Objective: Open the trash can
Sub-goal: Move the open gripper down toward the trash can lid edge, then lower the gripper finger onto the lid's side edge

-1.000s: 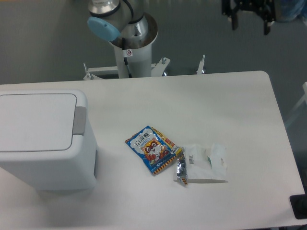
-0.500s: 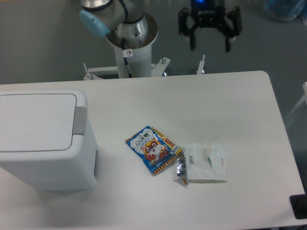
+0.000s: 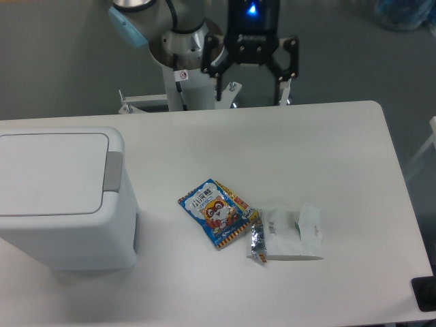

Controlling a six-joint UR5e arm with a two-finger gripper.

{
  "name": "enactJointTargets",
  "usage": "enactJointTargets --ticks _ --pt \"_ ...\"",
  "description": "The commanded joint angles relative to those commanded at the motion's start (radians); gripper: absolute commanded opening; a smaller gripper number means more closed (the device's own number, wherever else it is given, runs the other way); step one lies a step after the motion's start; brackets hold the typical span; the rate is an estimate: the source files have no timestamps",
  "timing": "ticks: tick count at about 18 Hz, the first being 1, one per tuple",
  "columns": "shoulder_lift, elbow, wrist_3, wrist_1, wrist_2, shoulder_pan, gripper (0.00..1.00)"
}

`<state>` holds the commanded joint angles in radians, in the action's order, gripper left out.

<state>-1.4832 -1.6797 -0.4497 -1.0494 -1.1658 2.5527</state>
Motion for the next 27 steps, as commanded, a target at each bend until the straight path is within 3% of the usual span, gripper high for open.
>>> enactJointTargets --ticks 4,12,27 --pt "-0.074 0.003 0.13 0.101 0.002 -0.078 1.0" --pt "-0.144 0.009 0.324 0.144 0.002 -0.15 1.0" --pt "-0.138 -0.023 0.378 0.144 0.015 -0.209 1.0"
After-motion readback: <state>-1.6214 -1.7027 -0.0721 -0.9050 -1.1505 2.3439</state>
